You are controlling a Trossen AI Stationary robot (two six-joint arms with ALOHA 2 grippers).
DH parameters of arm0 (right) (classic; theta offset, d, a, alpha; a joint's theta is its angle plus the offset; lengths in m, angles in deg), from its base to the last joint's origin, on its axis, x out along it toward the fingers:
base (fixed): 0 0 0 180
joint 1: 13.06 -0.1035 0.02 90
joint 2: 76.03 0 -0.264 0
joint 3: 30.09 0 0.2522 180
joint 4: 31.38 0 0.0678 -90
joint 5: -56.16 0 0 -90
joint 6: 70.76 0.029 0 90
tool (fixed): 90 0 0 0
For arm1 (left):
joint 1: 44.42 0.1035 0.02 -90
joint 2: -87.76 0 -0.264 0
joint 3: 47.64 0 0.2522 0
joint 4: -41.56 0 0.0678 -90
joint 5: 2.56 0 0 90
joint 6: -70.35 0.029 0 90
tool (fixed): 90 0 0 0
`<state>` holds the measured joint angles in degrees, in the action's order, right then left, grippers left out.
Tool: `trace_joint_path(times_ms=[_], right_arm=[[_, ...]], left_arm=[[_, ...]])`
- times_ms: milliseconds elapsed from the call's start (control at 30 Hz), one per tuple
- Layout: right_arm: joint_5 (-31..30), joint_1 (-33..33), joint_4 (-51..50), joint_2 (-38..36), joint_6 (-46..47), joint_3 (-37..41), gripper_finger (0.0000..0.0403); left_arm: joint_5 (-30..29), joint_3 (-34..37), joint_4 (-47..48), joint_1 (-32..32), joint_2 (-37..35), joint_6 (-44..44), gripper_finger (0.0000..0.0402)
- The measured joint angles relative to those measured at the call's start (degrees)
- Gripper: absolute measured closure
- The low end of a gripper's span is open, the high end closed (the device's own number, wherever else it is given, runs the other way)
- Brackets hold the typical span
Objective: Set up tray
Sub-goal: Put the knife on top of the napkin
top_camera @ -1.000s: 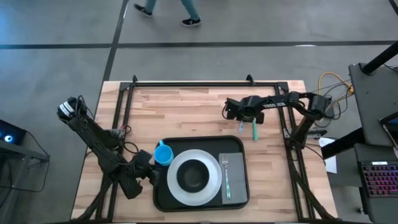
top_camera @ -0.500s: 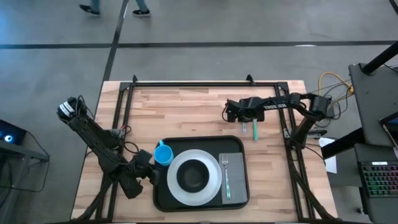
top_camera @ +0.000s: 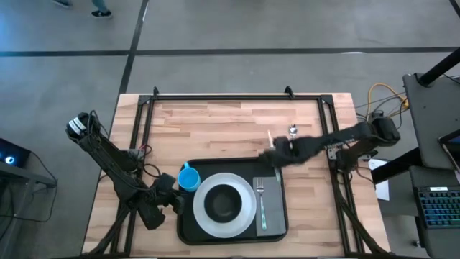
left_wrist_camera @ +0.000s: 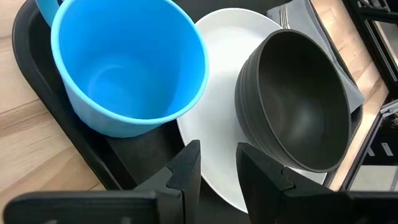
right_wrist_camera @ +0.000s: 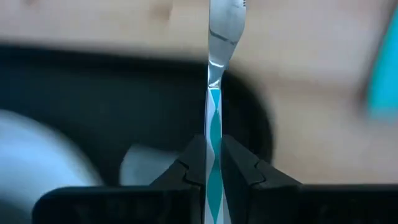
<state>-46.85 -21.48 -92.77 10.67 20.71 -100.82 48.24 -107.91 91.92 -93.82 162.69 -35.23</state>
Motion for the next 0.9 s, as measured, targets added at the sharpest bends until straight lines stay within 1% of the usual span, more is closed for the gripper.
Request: trace_joint_path(times_ms=[100,233,367,500,633,767,900], right_arm=[[-0.04,-8.87,0.77,0.73,11.59,-0.95,0.0384],[0.07,-18.61,1.25,4.57,23.65,-2.84,0.0384],[0.14,-24.24,1.54,10.52,28.6,-6.57,0.0384],[1.65,-25.36,1.45,16.72,31.33,-10.4,0.0384],[2.73,-25.11,1.51,21.77,29.76,-14.73,0.0382],[2.82,-24.32,0.01,24.74,28.01,-18.06,0.0381],[2.81,-23.85,-1.98,26.19,28.05,-19.31,0.038]], left_arm=[[0.0,0.0,0.0,0.0,0.0,0.03,0.0317],[0.0,0.02,-0.02,-0.02,0.0,0.42,0.0317],[0.0,0.07,-0.01,-0.02,0.0,0.44,0.0317],[0.02,0.11,0.04,-0.04,0.0,0.51,0.0317],[0.02,-0.02,-0.16,-0.04,0.0,1.44,0.0317],[0.11,-0.02,-0.4,-0.07,0.0,1.51,0.0317],[0.13,-0.02,-0.55,-0.07,0.0,1.53,0.0317]])
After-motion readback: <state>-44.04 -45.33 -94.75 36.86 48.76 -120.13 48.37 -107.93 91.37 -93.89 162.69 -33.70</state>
